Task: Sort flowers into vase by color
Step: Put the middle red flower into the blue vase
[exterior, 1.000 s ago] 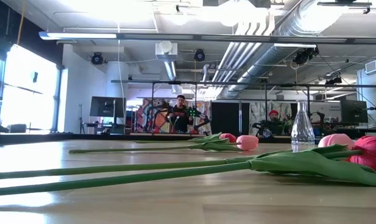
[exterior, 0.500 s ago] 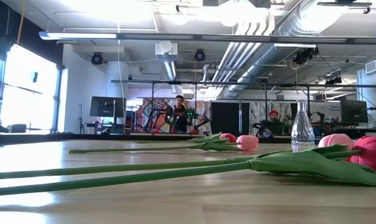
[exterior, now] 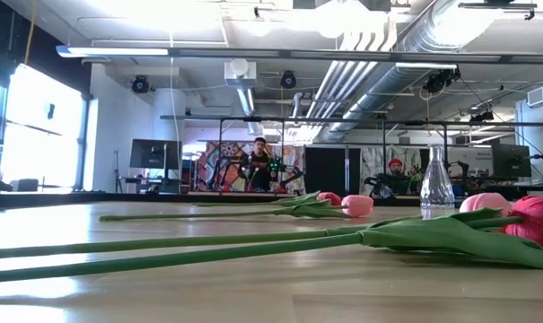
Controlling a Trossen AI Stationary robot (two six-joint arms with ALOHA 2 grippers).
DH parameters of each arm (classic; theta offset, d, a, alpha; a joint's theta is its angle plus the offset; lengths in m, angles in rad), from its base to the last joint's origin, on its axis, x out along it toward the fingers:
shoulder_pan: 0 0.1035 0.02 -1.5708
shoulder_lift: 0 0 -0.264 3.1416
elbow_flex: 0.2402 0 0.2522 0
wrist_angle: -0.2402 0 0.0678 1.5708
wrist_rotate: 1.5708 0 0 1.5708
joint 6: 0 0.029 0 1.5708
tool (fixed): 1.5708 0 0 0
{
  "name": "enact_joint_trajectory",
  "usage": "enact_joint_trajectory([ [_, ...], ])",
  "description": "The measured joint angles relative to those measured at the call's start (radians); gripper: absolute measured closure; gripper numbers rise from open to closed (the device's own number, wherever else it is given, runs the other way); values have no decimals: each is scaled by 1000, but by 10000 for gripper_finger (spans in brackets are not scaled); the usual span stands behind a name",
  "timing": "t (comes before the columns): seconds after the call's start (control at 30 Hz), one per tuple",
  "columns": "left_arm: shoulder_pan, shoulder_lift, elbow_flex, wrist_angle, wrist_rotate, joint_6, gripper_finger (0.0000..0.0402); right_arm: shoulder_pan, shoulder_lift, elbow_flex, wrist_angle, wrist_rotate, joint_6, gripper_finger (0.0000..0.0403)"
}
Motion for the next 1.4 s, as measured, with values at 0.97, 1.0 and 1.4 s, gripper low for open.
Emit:
enact_joint_trajectory([
  [0.97,0,0,0,0,0,0,392,333,-319,1,-323,-184,39,403],
  [1.0,0,0,0,0,0,0,392,349,-329,1,-335,-184,45,403],
  [1.4,0,0,0,0,0,0,392,541,-340,1,-405,-140,85,403],
])
